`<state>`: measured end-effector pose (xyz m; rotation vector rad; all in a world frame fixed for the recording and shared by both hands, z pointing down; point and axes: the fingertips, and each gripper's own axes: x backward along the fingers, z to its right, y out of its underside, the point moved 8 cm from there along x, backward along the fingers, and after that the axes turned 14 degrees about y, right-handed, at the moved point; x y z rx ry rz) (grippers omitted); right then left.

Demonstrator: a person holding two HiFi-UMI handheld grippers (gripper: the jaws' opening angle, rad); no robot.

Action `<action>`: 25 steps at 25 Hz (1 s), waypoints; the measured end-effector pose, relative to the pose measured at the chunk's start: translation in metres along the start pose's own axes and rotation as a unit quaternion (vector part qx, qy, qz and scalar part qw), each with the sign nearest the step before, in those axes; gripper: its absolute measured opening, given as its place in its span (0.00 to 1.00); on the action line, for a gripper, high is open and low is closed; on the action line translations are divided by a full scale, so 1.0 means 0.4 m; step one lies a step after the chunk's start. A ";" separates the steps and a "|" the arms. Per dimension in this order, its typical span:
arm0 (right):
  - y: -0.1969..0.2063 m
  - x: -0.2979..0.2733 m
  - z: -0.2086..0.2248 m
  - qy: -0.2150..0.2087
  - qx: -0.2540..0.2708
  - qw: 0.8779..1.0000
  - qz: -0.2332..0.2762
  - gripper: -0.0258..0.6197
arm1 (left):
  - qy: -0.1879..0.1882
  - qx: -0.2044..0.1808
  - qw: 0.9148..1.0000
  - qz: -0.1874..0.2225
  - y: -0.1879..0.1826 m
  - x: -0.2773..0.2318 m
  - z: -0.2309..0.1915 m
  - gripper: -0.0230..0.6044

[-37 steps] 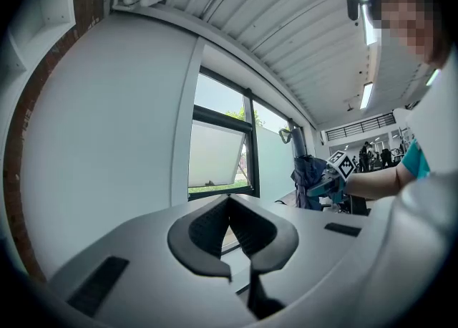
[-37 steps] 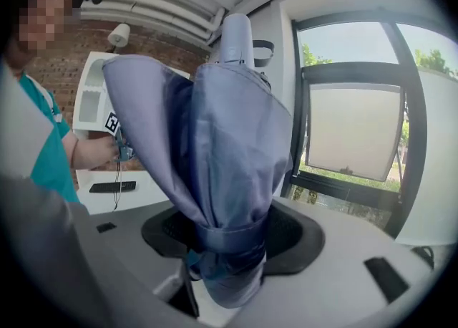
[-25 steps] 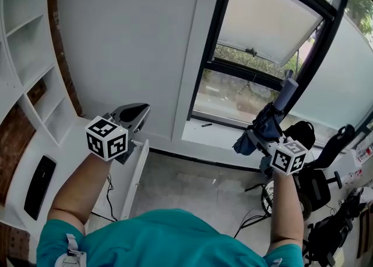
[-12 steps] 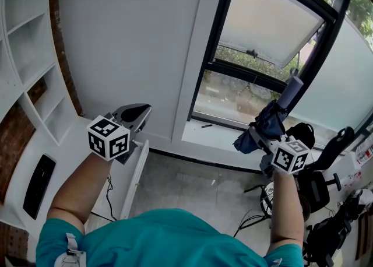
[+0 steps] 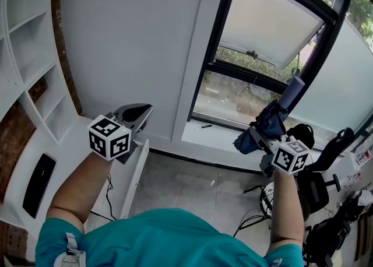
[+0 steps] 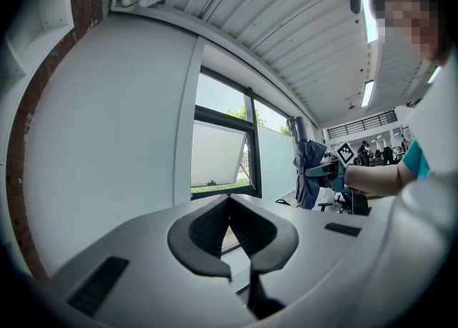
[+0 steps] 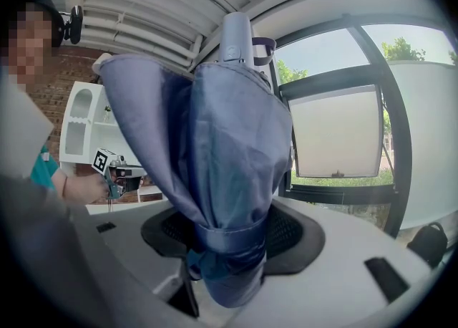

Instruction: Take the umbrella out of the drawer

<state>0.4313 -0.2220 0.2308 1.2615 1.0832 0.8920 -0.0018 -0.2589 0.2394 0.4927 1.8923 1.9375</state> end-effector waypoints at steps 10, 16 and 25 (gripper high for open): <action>-0.001 0.000 -0.002 0.003 0.005 1.000 -0.003 0.45 | -0.001 0.000 1.000 -0.002 -0.002 0.004 0.005 0.05; 0.000 0.002 -0.003 0.002 0.004 1.000 -0.006 0.45 | 0.000 -0.001 1.000 -0.003 0.000 0.004 0.008 0.05; -0.001 0.002 -0.002 0.000 0.005 1.000 -0.005 0.45 | 0.000 0.000 1.000 -0.005 0.006 0.001 0.013 0.05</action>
